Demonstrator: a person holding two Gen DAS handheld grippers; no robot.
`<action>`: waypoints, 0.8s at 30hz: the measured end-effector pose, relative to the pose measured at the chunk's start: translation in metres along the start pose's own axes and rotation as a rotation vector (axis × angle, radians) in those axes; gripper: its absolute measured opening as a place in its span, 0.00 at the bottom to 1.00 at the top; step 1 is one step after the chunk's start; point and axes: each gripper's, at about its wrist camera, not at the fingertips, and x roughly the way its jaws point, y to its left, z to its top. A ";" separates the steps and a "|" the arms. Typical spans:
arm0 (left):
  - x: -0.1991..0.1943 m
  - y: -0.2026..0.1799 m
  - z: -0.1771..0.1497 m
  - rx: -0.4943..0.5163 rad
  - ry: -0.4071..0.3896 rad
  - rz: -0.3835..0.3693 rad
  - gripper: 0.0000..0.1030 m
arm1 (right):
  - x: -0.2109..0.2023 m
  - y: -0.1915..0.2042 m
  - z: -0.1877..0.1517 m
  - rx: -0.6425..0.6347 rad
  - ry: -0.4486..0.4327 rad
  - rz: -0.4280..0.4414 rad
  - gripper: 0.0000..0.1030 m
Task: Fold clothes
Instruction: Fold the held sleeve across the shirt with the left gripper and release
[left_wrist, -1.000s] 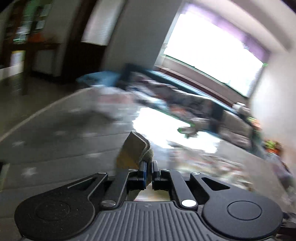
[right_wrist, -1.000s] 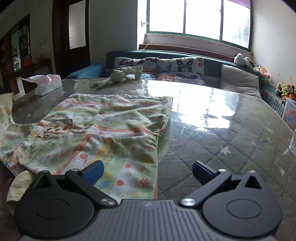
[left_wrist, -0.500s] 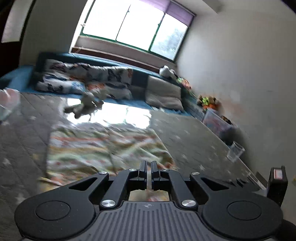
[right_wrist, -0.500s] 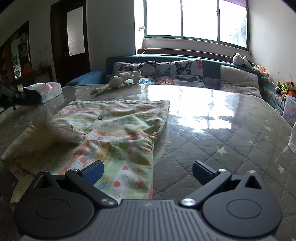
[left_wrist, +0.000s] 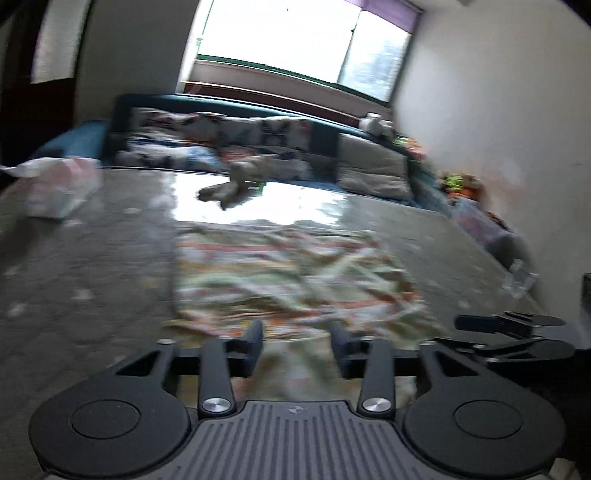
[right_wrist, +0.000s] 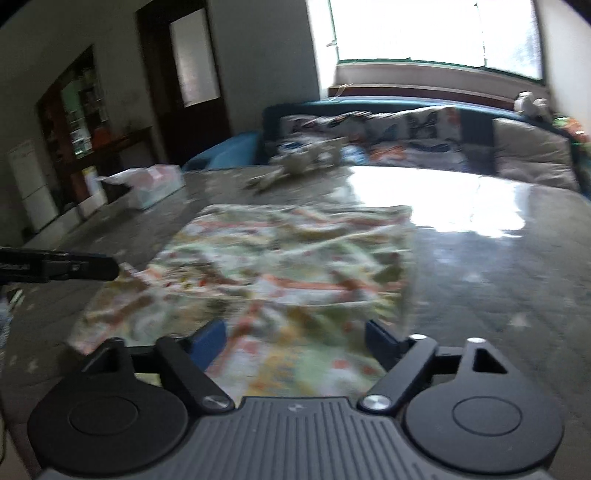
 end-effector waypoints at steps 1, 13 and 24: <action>-0.003 0.007 -0.001 -0.006 -0.005 0.020 0.46 | 0.002 0.002 0.002 -0.001 0.005 0.014 0.69; -0.019 0.059 -0.021 -0.086 -0.001 0.140 0.59 | 0.032 0.030 0.005 0.006 0.074 0.065 0.23; -0.011 0.062 -0.023 -0.086 0.013 0.145 0.63 | 0.009 0.044 0.026 -0.049 -0.016 0.011 0.06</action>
